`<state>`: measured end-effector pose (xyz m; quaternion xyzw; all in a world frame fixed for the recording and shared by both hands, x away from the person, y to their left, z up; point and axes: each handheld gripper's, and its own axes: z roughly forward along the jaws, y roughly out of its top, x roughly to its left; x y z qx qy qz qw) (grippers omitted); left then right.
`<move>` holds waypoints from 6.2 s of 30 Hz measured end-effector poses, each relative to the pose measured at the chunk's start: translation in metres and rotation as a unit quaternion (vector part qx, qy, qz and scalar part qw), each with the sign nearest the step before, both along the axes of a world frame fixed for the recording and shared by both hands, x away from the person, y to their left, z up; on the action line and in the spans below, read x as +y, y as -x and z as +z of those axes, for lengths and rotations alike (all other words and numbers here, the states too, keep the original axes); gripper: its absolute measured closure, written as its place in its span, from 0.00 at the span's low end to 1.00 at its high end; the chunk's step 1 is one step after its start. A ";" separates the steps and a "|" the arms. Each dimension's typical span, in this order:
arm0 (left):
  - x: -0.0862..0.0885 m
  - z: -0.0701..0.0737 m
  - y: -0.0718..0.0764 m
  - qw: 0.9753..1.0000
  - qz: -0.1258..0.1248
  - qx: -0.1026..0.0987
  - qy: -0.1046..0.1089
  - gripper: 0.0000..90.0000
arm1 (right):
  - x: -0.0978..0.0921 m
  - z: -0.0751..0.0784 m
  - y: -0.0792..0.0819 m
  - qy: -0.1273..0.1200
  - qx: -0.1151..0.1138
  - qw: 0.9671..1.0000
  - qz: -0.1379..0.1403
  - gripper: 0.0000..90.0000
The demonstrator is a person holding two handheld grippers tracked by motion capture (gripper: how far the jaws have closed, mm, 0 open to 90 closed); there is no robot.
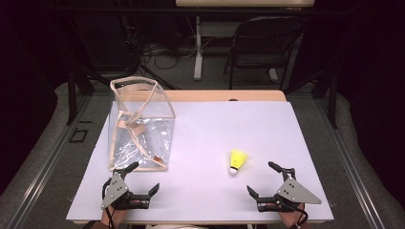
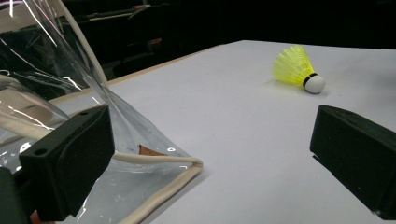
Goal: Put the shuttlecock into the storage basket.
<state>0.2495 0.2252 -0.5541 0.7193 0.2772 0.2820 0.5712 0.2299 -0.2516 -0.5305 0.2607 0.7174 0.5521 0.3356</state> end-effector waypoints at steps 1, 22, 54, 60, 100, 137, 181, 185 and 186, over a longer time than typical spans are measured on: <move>0.000 0.000 0.000 1.000 0.000 0.000 0.000 0.00 | 0.000 0.000 -0.001 0.000 0.001 1.000 0.000 0.00; -0.009 -0.001 -0.004 1.000 -0.007 0.015 -0.013 0.00 | 0.002 -0.002 -0.006 0.010 0.017 1.000 -0.001 0.00; -0.046 0.003 -0.025 0.998 -0.037 0.050 -0.015 0.00 | 0.002 -0.004 -0.009 0.014 0.029 0.999 0.000 0.00; -0.060 0.004 -0.030 0.997 -0.050 0.056 -0.018 0.00 | 0.003 -0.004 -0.009 0.015 0.032 0.999 0.000 0.00; -0.136 0.015 -0.055 0.990 -0.054 0.117 -0.053 0.00 | 0.002 -0.006 -0.011 0.014 0.043 0.999 -0.001 0.00; -0.187 0.024 -0.068 0.985 -0.065 0.139 -0.081 0.00 | 0.001 -0.005 -0.010 0.013 0.043 0.999 -0.001 0.00; -0.243 0.005 -0.073 0.973 -0.060 0.184 -0.126 0.06 | 0.000 -0.006 -0.011 0.008 0.045 0.999 -0.001 0.00; -0.247 0.002 -0.072 0.972 -0.045 0.194 -0.123 0.14 | 0.000 -0.006 -0.011 0.007 0.046 0.999 -0.001 0.00; -0.248 0.001 -0.071 0.972 -0.041 0.196 -0.124 0.16 | 0.000 -0.006 -0.011 0.007 0.046 0.999 -0.001 0.00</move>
